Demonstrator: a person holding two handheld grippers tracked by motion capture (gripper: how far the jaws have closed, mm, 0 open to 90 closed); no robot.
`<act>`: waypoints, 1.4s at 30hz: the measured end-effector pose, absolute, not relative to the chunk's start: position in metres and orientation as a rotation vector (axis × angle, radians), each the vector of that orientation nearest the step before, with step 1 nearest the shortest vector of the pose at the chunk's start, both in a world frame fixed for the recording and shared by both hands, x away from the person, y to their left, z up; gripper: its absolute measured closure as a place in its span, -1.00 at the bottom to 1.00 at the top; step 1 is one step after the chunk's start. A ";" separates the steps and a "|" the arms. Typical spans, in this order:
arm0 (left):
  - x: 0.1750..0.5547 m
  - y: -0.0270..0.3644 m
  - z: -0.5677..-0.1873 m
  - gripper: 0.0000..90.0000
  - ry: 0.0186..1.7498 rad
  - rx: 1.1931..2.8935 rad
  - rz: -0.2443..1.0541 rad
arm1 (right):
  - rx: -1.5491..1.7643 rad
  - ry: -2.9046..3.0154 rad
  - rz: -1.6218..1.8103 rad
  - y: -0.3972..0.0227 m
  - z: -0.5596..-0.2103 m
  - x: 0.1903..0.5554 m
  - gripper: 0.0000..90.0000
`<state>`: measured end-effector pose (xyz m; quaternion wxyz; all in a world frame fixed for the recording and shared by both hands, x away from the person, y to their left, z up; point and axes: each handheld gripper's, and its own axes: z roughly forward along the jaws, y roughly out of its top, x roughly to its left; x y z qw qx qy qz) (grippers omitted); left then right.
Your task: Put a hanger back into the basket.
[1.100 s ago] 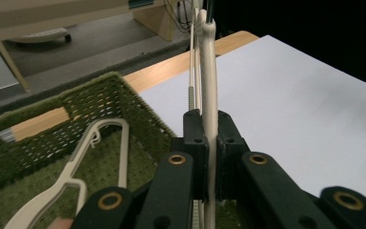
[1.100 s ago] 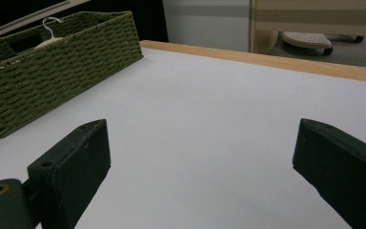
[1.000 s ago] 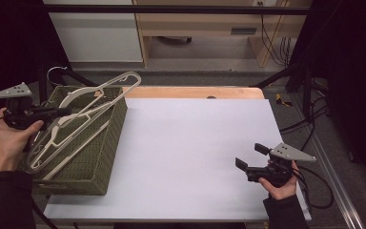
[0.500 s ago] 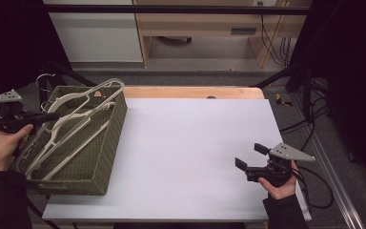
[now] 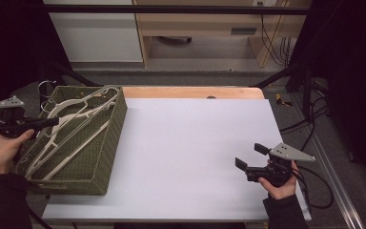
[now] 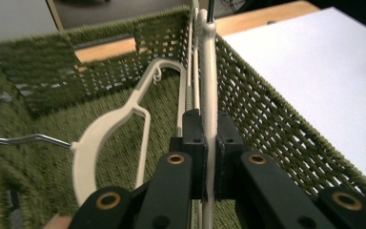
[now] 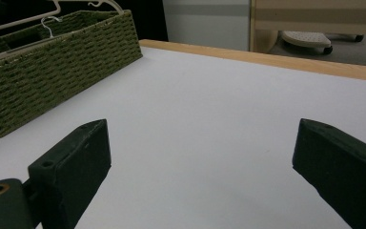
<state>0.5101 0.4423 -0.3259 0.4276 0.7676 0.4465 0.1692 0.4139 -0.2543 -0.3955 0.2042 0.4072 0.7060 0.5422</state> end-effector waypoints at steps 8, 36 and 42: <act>0.517 0.436 -0.362 0.90 1.206 1.916 0.343 | 1.138 1.972 1.513 -0.254 -0.396 0.414 -0.86; 0.464 0.412 -0.346 -0.01 1.266 1.707 0.572 | 1.127 1.965 1.522 -0.254 -0.395 0.413 -0.87; 0.442 0.363 -0.337 -0.30 1.087 1.694 0.563 | 1.131 1.954 1.531 -0.255 -0.394 0.412 -0.88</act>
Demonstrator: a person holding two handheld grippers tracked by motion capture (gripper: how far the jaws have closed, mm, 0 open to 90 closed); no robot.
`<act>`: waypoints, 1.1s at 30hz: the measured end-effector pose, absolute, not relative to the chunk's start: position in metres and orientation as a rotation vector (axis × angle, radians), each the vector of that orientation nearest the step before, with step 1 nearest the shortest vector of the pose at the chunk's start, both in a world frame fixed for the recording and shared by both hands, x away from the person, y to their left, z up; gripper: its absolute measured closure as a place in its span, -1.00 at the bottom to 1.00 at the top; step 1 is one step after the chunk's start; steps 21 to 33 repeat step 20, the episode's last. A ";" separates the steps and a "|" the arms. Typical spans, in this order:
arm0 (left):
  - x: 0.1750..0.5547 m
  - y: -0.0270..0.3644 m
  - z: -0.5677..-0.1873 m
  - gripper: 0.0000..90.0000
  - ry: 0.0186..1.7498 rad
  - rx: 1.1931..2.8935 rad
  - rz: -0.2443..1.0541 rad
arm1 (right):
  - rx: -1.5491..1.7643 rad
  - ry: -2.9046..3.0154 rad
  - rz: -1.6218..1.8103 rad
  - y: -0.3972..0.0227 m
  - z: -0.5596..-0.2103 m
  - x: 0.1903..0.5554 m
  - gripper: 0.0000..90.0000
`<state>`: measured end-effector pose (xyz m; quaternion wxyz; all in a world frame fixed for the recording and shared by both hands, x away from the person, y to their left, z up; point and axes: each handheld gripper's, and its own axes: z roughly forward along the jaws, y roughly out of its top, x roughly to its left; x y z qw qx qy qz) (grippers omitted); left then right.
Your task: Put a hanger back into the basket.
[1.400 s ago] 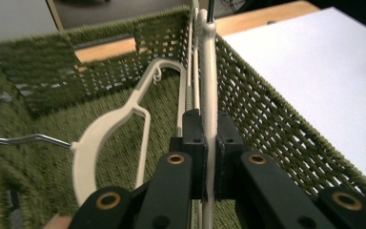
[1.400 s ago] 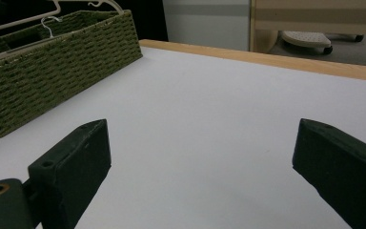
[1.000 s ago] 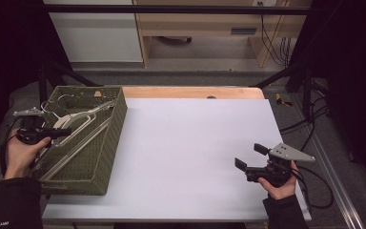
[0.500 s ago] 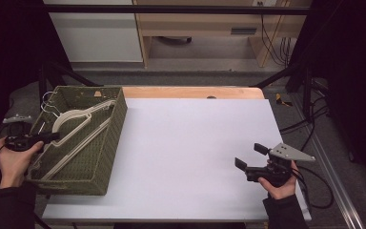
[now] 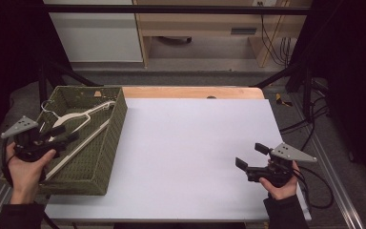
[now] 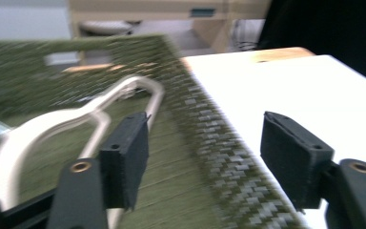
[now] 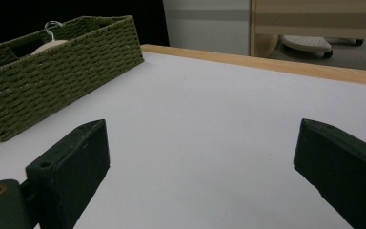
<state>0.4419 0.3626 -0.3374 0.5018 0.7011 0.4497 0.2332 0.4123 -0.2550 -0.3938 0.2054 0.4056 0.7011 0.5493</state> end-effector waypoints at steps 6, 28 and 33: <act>0.428 0.319 -0.344 -0.58 0.959 1.735 0.504 | 1.126 1.957 1.519 -0.256 -0.394 0.412 -0.89; 0.419 0.281 -0.362 -0.82 0.830 1.747 0.478 | 1.114 1.950 1.518 -0.260 -0.395 0.410 -0.90; 0.419 0.281 -0.362 -0.82 0.830 1.747 0.478 | 1.114 1.950 1.518 -0.260 -0.395 0.410 -0.90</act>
